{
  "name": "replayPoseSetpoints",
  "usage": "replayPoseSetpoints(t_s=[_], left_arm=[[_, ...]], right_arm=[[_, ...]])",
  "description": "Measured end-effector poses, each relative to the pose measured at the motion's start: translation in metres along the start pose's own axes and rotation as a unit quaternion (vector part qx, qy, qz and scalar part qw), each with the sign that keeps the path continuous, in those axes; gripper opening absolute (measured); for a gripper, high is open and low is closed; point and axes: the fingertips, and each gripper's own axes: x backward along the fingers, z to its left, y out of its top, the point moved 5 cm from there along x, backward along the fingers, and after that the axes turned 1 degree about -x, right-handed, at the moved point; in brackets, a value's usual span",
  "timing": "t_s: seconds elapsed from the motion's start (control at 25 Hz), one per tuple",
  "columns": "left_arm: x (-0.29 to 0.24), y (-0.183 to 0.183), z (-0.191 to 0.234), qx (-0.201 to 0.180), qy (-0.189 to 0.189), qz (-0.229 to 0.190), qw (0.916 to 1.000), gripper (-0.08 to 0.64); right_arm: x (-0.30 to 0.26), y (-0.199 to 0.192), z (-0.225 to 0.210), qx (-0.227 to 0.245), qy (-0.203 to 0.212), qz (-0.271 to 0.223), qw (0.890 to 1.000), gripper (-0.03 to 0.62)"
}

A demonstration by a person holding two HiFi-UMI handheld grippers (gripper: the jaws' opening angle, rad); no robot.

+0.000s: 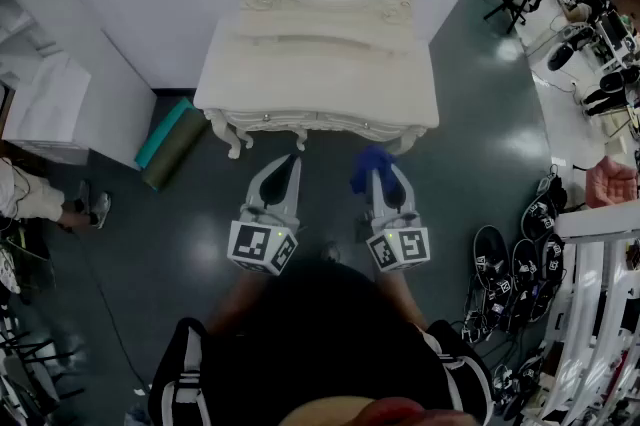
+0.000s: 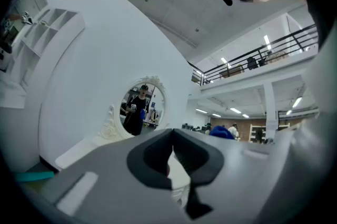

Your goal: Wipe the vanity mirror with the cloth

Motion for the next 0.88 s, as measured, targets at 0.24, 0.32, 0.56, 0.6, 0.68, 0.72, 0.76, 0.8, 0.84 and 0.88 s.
replayPoseSetpoints(t_s=[0.24, 0.32, 0.56, 0.6, 0.68, 0.72, 0.76, 0.8, 0.84, 0.88], left_arm=[[-0.001, -0.005, 0.009, 0.0, 0.0, 0.005, 1.0, 0.011], [-0.001, -0.004, 0.011, 0.004, 0.001, 0.006, 1.0, 0.011], [0.005, 0.001, 0.017, 0.0, 0.008, -0.004, 1.0, 0.011], [0.006, 0.003, 0.019, -0.001, 0.008, -0.005, 1.0, 0.011], [0.009, 0.004, 0.023, 0.0, 0.008, -0.005, 1.0, 0.011], [0.01, 0.004, 0.025, 0.001, 0.007, -0.005, 1.0, 0.011], [0.012, 0.004, 0.028, 0.003, 0.007, -0.005, 1.0, 0.011], [0.014, 0.004, 0.031, 0.005, 0.007, -0.005, 1.0, 0.011], [0.015, 0.004, 0.034, 0.006, 0.007, -0.005, 0.9999, 0.011], [0.017, 0.005, 0.037, 0.005, 0.009, -0.006, 0.9999, 0.011]], right_arm=[[-0.004, -0.005, 0.002, 0.003, 0.0, 0.001, 1.0, 0.049], [-0.005, -0.005, 0.004, 0.005, 0.001, 0.002, 1.0, 0.049], [-0.009, -0.007, 0.008, -0.007, -0.006, -0.004, 1.0, 0.049], [-0.01, -0.007, 0.009, -0.008, -0.007, -0.007, 1.0, 0.049], [-0.01, -0.005, 0.012, -0.008, -0.007, -0.014, 1.0, 0.051], [-0.01, -0.004, 0.014, -0.009, -0.007, -0.017, 1.0, 0.051], [-0.011, -0.004, 0.017, -0.01, -0.007, -0.019, 1.0, 0.051], [-0.012, -0.005, 0.02, -0.01, -0.007, -0.019, 1.0, 0.051], [-0.014, -0.006, 0.023, -0.009, -0.006, -0.019, 1.0, 0.051], [-0.016, -0.007, 0.027, -0.007, -0.006, -0.018, 1.0, 0.051]])
